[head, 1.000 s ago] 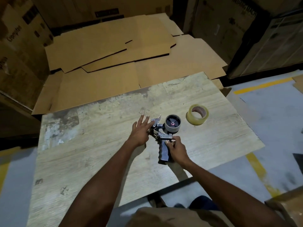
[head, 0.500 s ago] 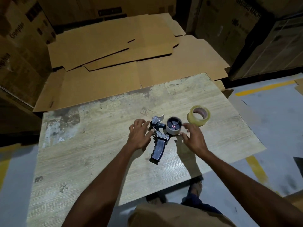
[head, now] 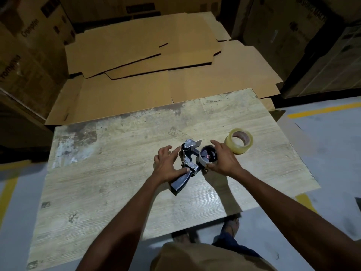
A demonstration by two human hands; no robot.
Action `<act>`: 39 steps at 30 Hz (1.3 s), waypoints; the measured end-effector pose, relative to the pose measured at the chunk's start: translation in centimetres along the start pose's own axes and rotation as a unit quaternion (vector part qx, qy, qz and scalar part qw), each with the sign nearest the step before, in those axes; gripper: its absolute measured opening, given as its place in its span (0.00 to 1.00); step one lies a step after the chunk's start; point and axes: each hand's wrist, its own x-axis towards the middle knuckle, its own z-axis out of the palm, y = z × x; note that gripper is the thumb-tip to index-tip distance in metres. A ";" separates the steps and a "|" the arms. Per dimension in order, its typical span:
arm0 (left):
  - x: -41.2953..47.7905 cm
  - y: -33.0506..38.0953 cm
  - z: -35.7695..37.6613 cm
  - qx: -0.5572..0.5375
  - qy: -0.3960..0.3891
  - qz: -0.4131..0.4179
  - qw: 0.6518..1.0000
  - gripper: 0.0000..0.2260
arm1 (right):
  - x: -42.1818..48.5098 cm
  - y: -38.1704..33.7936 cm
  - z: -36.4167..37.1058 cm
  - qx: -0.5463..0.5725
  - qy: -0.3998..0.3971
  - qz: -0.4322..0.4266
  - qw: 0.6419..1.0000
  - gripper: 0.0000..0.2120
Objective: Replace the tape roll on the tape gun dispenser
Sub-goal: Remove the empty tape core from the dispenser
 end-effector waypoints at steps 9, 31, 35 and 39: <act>-1.2 1.7 2.2 -0.119 0.130 -0.139 0.975 0.29 | -2.8 1.4 1.1 0.014 -0.003 0.030 0.999 0.52; 2.9 8.5 2.9 -0.122 0.131 -0.326 0.928 0.39 | -2.9 0.9 1.6 -0.036 -0.062 -0.038 0.997 0.44; 3.0 8.5 2.7 -0.096 0.122 -0.324 0.933 0.40 | -2.9 1.2 1.7 -0.025 -0.042 -0.051 0.998 0.42; 3.4 8.9 2.6 -0.094 0.091 -0.367 0.921 0.43 | -2.7 1.1 1.5 -0.016 -0.038 -0.058 0.997 0.42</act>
